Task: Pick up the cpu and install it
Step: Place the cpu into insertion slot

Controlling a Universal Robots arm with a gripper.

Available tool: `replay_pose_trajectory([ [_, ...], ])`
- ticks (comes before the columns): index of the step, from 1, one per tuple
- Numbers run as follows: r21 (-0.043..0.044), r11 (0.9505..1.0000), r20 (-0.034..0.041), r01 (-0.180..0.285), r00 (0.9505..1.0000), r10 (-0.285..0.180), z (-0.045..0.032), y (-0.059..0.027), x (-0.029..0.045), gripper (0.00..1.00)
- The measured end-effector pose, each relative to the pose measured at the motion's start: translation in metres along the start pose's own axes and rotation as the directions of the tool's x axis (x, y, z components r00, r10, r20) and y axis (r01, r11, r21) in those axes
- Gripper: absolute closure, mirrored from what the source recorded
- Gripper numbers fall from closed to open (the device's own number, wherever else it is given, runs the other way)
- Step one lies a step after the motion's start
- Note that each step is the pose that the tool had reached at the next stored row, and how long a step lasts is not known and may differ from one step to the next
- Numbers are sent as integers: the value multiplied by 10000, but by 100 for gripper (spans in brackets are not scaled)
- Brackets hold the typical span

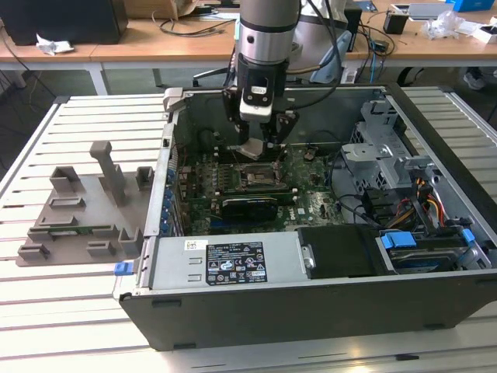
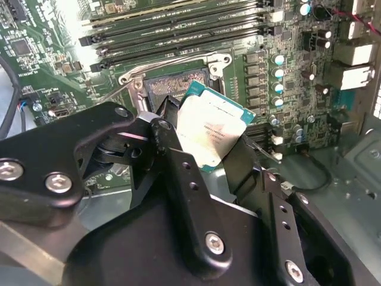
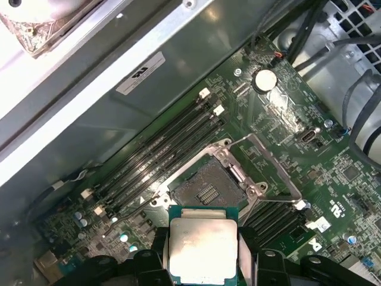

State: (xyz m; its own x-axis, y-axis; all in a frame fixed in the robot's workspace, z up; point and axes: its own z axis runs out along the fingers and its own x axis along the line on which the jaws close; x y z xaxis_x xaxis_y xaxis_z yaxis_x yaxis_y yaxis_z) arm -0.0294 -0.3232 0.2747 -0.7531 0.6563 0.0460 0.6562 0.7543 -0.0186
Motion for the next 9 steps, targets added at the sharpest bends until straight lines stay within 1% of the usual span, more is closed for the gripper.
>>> replay_pose_trajectory([
  [3, -17, 9993, -7, -384, 9993, 384, 0, 0, 0, 45],
  [9, -38, 9965, -17, -832, 9965, 832, 0, 0, 0, 45],
])
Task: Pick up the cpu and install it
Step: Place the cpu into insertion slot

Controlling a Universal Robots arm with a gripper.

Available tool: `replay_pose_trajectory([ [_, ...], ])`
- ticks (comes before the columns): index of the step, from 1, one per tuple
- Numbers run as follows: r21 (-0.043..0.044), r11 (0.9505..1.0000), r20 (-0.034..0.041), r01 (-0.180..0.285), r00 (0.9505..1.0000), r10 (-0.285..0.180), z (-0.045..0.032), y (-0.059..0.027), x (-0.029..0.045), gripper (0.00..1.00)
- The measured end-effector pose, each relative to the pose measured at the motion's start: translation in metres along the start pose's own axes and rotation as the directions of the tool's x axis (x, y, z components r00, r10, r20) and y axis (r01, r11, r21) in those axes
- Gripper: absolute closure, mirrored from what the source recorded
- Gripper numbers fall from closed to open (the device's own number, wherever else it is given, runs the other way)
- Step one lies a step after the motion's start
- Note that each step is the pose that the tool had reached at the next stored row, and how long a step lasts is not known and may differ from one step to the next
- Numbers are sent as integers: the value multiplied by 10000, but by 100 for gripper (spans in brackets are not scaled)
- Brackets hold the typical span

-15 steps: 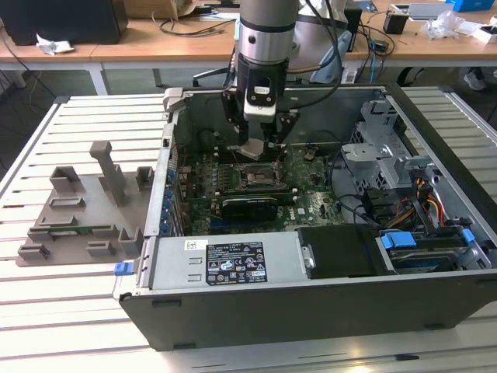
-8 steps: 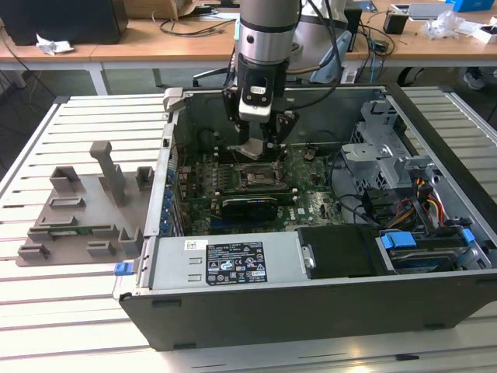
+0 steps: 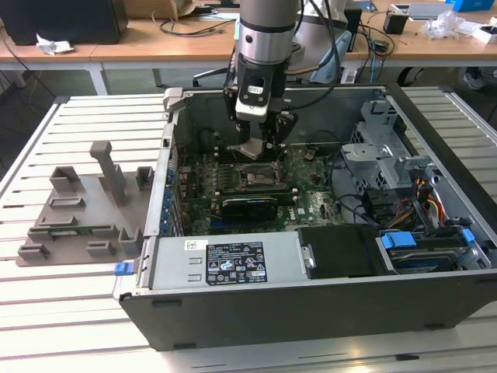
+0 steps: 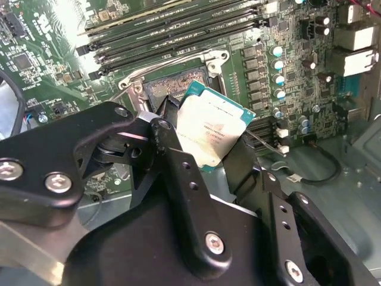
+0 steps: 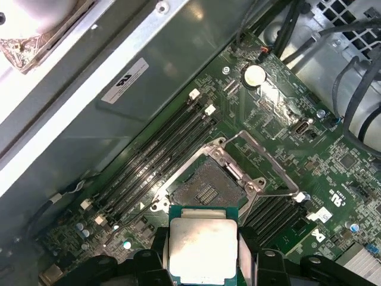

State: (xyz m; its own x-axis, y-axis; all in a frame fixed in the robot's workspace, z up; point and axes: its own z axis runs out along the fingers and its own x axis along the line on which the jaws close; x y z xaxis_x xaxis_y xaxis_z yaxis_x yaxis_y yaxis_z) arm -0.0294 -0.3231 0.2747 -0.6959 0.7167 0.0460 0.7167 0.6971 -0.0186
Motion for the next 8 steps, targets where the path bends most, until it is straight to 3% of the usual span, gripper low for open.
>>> replay_pose_trajectory([
  [8, -41, 9959, -19, -901, 9959, 901, 1, 0, 0, 45],
])
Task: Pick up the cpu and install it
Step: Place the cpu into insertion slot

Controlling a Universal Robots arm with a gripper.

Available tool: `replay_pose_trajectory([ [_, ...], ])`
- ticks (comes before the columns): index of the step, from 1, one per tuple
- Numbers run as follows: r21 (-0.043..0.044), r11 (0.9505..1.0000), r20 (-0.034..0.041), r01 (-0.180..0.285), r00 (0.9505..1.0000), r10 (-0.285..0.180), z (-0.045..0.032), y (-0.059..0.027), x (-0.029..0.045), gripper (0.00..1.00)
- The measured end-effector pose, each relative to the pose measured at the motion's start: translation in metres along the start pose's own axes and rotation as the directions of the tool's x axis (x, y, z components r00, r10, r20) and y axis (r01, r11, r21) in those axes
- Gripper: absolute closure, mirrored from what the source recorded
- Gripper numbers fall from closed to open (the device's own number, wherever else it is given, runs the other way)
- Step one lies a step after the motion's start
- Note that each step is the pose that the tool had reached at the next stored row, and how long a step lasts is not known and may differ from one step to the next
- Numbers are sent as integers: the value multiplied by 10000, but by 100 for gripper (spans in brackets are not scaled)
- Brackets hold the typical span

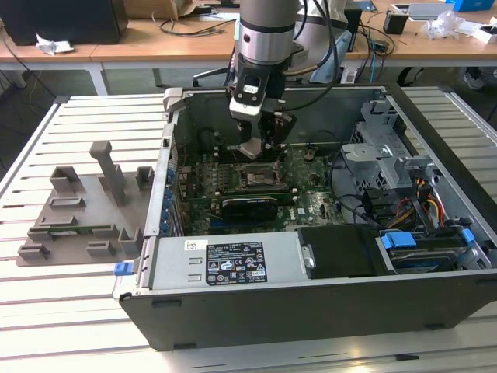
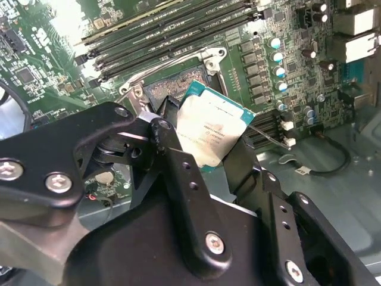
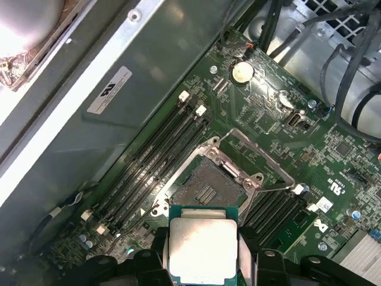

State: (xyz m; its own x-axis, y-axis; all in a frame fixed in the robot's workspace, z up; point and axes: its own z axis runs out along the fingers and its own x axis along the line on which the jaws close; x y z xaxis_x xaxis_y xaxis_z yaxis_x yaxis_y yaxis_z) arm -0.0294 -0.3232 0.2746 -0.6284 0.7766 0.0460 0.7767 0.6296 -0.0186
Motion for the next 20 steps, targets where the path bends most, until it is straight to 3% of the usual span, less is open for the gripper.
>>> replay_pose_trajectory([
  [6, -26, 9982, -12, -595, 9982, 595, 0, 0, 0, 45],
  [9, -47, 9944, -22, -1054, 9944, 1053, 0, 0, 0, 45],
  [20, -82, 9828, -42, -1846, 9828, 1846, 1, 0, 0, 45],
])
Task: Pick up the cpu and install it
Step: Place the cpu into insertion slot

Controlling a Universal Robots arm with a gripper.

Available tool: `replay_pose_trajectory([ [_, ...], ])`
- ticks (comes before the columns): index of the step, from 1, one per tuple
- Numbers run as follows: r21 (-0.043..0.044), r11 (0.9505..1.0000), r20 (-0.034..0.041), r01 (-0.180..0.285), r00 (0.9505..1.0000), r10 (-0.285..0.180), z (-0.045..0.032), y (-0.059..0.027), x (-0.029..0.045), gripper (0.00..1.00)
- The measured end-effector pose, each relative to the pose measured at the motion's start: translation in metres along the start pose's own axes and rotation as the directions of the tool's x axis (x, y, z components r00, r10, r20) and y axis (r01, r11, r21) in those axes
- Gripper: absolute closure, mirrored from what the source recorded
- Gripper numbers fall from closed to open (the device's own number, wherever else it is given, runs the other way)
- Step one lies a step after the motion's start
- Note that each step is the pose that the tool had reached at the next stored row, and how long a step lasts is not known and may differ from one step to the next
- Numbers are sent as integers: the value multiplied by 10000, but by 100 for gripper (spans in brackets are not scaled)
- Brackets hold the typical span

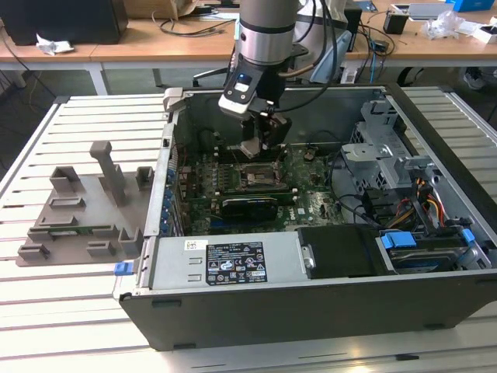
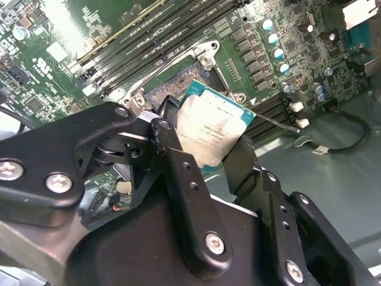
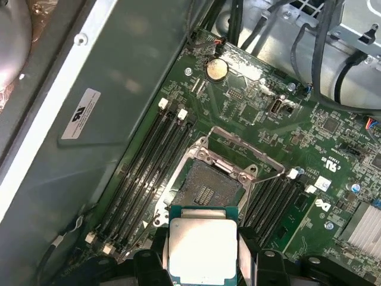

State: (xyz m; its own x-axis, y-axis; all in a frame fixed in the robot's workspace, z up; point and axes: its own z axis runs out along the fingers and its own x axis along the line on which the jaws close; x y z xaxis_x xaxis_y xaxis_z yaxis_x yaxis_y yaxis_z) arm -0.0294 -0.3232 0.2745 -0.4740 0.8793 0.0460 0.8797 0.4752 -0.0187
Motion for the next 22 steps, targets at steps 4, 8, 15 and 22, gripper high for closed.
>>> replay_pose_trajectory([
  [4, -12, 9997, -4, -251, 9997, 251, 0, 0, 0, 45],
  [8, -27, 9983, -12, -586, 9983, 586, 0, 0, 0, 45],
  [15, -48, 9941, -23, -1082, 9941, 1082, 1, 0, 0, 45],
  [22, -71, 9872, -35, -1591, 9873, 1591, 1, 0, 0, 45],
])
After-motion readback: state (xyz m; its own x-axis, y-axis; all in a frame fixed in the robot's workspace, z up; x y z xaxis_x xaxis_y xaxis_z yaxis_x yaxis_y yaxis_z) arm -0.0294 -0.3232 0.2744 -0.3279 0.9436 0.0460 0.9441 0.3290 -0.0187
